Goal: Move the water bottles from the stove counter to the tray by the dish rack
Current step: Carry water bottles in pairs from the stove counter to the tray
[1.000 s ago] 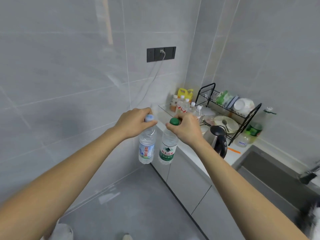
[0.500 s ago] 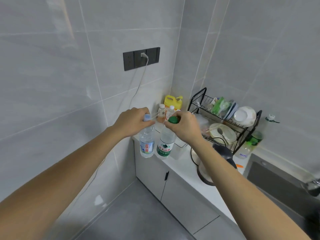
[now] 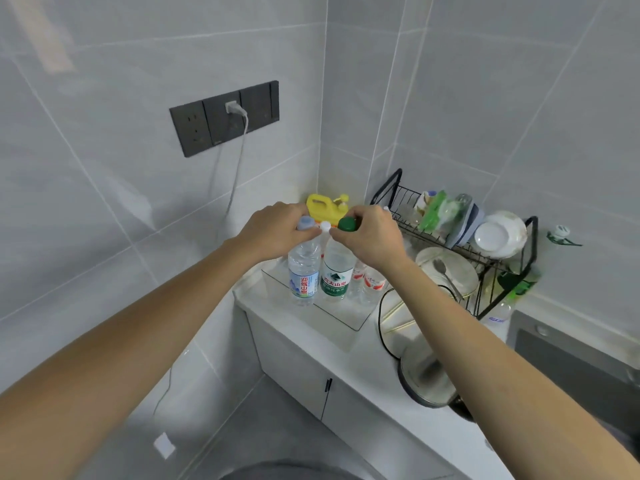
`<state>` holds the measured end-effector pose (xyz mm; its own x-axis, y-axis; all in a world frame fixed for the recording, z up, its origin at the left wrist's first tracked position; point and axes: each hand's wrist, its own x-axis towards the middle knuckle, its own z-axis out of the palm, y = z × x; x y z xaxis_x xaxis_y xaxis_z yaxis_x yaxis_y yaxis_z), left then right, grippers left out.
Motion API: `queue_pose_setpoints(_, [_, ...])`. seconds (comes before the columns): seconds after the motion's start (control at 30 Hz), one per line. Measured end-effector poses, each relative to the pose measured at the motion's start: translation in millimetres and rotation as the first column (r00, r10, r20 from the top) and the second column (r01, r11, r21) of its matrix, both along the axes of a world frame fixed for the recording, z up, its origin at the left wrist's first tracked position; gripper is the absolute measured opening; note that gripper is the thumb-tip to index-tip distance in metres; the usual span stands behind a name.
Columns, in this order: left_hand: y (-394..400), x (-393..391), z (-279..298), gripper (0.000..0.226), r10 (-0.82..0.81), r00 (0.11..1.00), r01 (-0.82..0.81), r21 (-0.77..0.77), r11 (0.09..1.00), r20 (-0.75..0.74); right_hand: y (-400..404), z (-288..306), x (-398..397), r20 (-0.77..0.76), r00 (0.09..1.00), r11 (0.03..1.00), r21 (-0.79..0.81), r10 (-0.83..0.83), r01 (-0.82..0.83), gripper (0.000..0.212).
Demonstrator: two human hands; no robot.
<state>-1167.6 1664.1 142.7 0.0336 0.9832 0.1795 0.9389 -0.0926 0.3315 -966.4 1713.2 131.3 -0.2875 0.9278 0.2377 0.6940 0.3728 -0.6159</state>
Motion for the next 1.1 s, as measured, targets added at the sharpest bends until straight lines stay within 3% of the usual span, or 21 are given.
queue_pose_setpoints(0.13, [42, 1, -22, 0.049, -0.063, 0.997, 0.061, -0.046, 0.997, -0.037, 28, -16, 1, 0.039, 0.998, 0.998, -0.025, -0.053, 0.054, 0.023])
queue_pose_setpoints(0.47, [119, 11, -105, 0.039, -0.322, 0.945, 0.325, -0.200, 0.924, 0.048, 65, -89, 9, 0.197, 0.949, 0.941, -0.186, -0.246, 0.282, 0.023])
queue_pose_setpoints(0.6, [136, 26, -141, 0.033, -0.419, 0.907, 0.395, -0.248, 0.884, -0.050, 67, -118, 18, 0.241, 0.920, 0.910, -0.206, -0.309, 0.360, 0.023])
queue_pose_setpoints(0.9, [167, 49, -186, 0.049, -0.457, 0.888, 0.419, -0.315, 0.851, -0.054, 70, -154, 30, 0.393, 0.847, 0.873, -0.181, -0.358, 0.452, 0.023])
queue_pose_setpoints(1.1, [180, 57, -190, 0.042, -0.475, 0.878, 0.442, -0.275, 0.854, -0.063, 77, -169, 29, 0.440, 0.838, 0.884, -0.174, -0.324, 0.434, 0.029])
